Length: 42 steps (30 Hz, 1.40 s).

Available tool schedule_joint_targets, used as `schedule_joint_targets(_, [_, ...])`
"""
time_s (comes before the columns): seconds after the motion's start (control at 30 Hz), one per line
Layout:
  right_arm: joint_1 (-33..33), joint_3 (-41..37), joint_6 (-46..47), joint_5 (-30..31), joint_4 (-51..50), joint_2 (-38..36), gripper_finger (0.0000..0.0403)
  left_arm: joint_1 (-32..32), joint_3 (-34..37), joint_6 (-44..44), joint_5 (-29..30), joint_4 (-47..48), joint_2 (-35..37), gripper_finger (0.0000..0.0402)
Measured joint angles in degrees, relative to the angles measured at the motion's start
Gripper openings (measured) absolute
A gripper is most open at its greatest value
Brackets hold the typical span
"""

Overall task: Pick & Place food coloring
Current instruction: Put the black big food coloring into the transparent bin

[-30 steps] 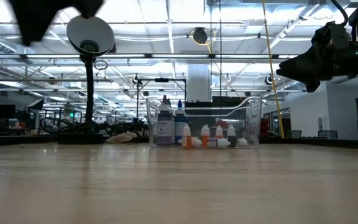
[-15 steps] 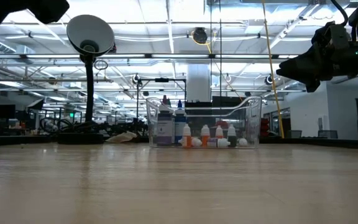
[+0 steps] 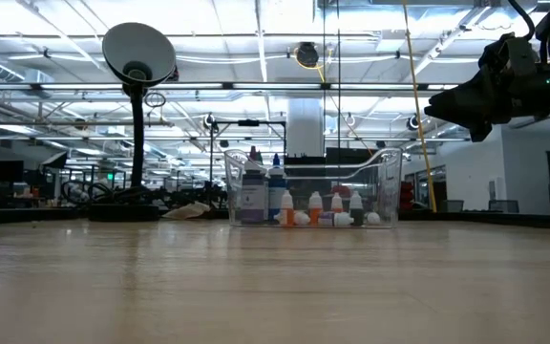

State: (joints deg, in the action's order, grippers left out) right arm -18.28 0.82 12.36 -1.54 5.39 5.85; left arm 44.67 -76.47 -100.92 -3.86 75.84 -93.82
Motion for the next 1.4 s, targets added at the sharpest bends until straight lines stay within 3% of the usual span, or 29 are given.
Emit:
schedule_joint_targets(0.3, [0.0,0.0,0.0,0.0,0.0,0.0,0.0105,5.9,0.0,-4.6,5.2,0.5,0.0,0.0244])
schedule_joint_targets(0.53, [0.0,0.0,0.0,0.0,0.0,0.0,0.0105,7.4,2.9,-5.6,5.6,-0.1,0.0,0.0271])
schedule_joint_targets(0.67, [0.0,0.0,0.0,0.0,0.0,0.0,0.0105,7.7,6.1,-2.6,3.7,-3.3,0.0,0.0295])
schedule_joint_targets(0.9, [0.0,0.0,0.0,0.0,0.0,0.0,0.0105,8.1,7.0,1.0,7.3,-5.7,0.0,0.0322])
schedule_joint_targets(1.07, [0.0,0.0,0.0,0.0,0.0,0.0,0.0105,8.1,7.0,1.2,7.2,-5.7,0.0,0.0324])
schedule_joint_targets(1.4, [0.0,0.0,0.0,0.0,0.0,0.0,0.0105,8.5,7.0,2.3,12.6,-5.9,0.0,0.0324])
